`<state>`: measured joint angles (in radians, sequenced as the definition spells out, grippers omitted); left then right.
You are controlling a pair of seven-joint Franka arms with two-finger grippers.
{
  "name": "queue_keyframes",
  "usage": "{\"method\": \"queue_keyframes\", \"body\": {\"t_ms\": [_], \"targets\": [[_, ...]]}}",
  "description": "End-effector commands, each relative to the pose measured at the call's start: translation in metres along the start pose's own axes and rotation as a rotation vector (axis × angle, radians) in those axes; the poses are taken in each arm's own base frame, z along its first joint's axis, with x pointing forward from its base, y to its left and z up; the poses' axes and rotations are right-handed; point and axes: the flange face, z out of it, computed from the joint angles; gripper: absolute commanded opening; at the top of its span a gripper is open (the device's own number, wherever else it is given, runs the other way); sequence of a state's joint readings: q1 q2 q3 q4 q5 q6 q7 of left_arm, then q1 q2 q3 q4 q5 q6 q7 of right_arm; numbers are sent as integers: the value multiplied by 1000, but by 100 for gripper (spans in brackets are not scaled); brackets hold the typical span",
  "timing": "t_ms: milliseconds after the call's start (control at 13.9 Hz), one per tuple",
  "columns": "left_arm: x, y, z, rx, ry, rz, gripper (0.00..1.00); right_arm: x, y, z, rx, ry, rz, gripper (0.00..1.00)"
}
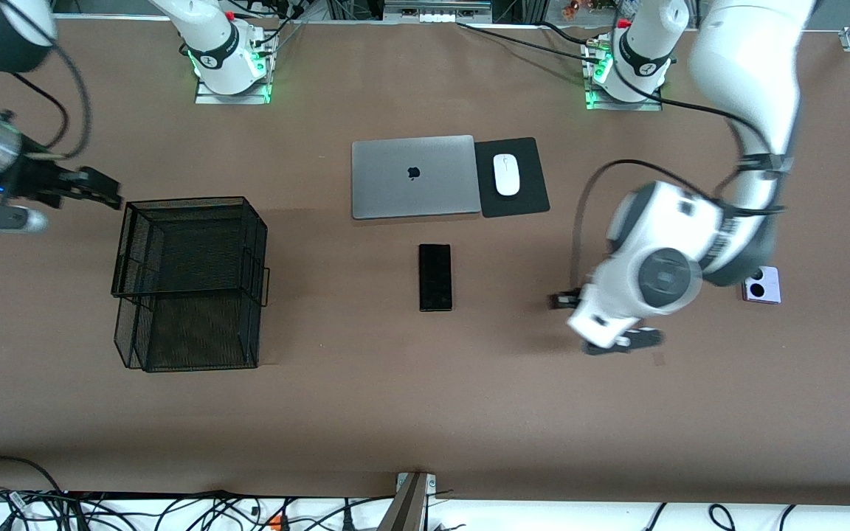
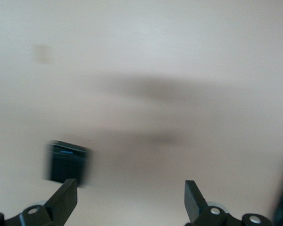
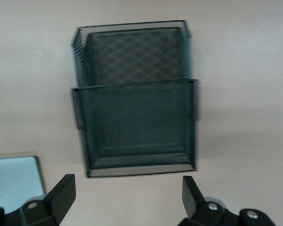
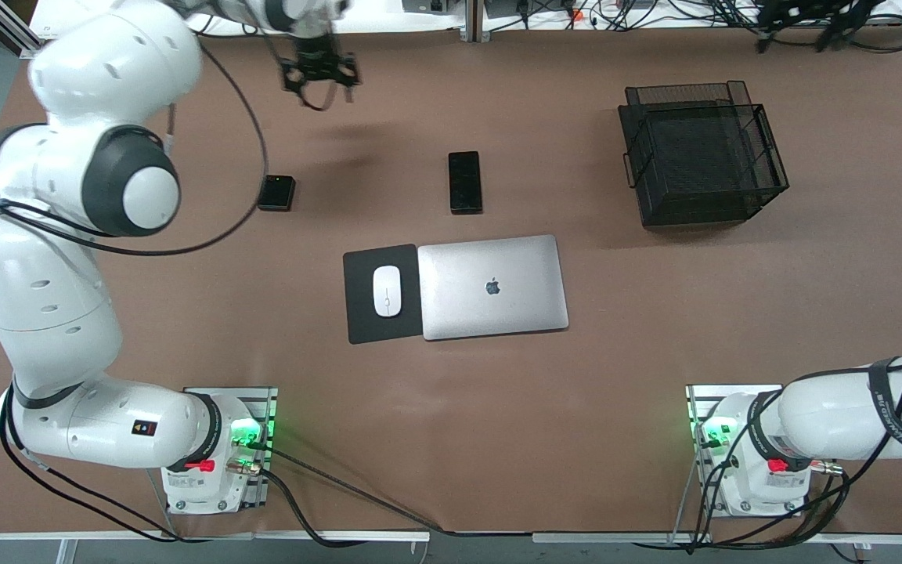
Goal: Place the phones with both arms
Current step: 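Grasp the slab phone with the right gripper while the left gripper grasps the flip phone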
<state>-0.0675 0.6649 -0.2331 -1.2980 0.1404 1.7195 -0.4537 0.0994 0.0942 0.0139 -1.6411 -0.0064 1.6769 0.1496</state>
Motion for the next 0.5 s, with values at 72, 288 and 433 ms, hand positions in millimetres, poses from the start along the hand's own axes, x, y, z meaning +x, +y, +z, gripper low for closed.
{"method": "queue_keyframes", "body": {"t_ms": [72, 288, 433], "targets": [[27, -151, 5, -1, -65, 50, 100, -4, -120, 26, 7, 37, 72, 100], [38, -235, 34, -54, -104, 141, 100, -22, -226, 65, 9, 63, 102, 100], [35, -234, 56, -67, -126, 151, 100, -45, -301, 105, 12, 82, 125, 100]]}}
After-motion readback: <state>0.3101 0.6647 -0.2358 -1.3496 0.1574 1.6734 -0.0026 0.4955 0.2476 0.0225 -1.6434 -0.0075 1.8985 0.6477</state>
